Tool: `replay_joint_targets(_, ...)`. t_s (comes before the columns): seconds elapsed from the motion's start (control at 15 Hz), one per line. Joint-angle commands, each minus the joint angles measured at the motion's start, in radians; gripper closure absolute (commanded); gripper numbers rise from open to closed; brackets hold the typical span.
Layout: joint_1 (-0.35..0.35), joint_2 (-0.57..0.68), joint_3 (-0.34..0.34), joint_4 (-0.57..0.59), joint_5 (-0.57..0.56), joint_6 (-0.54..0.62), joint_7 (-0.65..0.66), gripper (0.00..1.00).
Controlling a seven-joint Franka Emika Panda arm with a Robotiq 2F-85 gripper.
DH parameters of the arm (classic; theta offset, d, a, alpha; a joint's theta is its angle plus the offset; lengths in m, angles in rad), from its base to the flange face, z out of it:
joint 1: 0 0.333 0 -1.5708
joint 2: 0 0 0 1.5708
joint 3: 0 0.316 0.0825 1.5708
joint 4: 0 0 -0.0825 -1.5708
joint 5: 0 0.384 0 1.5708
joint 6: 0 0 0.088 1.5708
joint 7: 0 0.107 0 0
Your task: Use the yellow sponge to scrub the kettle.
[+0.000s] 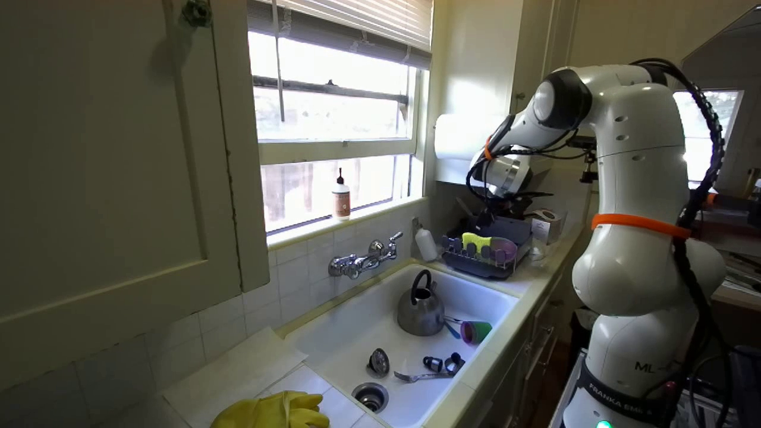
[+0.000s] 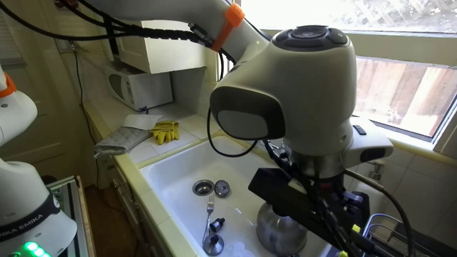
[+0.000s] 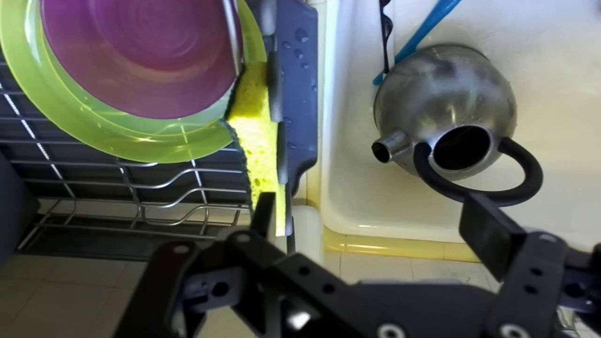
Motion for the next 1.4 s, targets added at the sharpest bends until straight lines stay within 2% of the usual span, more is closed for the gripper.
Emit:
replay_joint_targets(0.0,-0.026,0.08,0.038,0.047,0.01,0.096,0.056,0.0)
replay_joint_targets(0.67,-0.086,0.197,0.133,0.13,-0.028,0.222,0.346,0.0)
replay_joint_targets(0.73,-0.092,0.204,0.139,0.136,-0.038,0.229,0.363,0.02)
replay_joint_targets(0.8,-0.099,0.211,0.146,0.141,-0.046,0.238,0.377,0.2)
replay_joint_targets(0.87,-0.106,0.216,0.15,0.146,-0.057,0.244,0.39,0.27)
replay_joint_targets(0.93,-0.112,0.22,0.154,0.152,-0.071,0.238,0.398,0.28)
replay_joint_targets(1.33,-0.143,0.237,0.166,0.169,-0.176,0.228,0.439,0.76)
